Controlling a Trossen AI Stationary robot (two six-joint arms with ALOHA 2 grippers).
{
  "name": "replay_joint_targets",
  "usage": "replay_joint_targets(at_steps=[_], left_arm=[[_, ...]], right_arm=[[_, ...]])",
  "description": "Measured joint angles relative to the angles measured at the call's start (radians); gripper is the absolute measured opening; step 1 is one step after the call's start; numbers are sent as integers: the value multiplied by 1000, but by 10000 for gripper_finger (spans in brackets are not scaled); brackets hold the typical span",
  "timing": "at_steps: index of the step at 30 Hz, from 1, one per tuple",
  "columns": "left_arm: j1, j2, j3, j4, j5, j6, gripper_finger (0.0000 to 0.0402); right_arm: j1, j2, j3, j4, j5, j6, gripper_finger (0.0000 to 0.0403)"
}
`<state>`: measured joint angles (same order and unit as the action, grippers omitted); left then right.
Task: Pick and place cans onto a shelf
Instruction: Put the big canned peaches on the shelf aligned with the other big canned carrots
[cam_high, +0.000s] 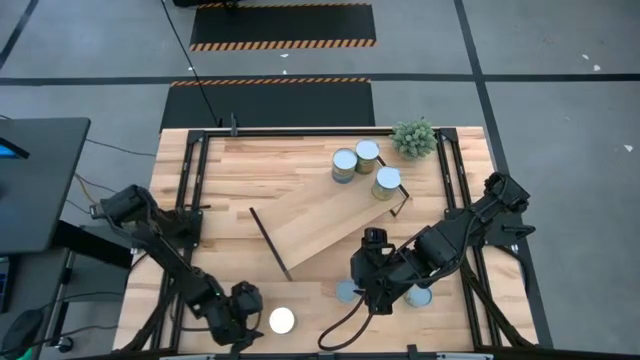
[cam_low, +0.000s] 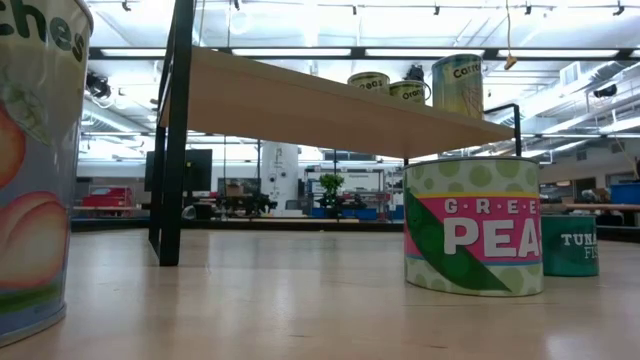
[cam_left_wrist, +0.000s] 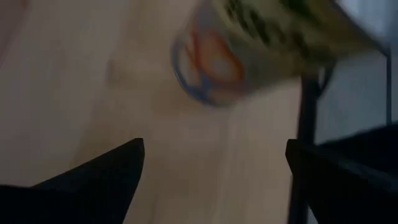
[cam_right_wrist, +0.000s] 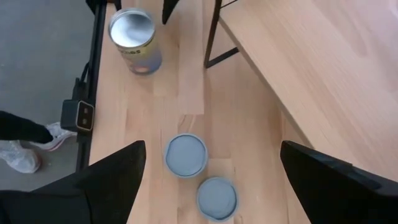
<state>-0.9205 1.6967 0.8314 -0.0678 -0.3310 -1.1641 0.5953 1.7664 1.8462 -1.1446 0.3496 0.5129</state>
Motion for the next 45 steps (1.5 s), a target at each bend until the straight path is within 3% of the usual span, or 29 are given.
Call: replay_joint_targets(at_steps=[8, 15, 21, 31, 41, 45], left_arm=[[21, 9, 6, 54, -62, 59, 394], [11, 49, 151, -52, -163, 210, 394], [17, 120, 248, -105, -220, 206, 393], [31, 174, 290, -117, -262, 128, 391], [56, 174, 290, -95, -275, 129, 335], [56, 170, 290, -49, -218, 139, 316]], right_arm=[[0, 0, 0, 1, 2, 7, 379], [0, 0, 0, 7, 2, 7, 379], [0, 0, 0, 7, 11, 8, 379], [0, -1, 0, 5, 24, 4, 379], [0, -1, 0, 5, 24, 20, 379], [3, -1, 0, -5, 21, 39, 379]])
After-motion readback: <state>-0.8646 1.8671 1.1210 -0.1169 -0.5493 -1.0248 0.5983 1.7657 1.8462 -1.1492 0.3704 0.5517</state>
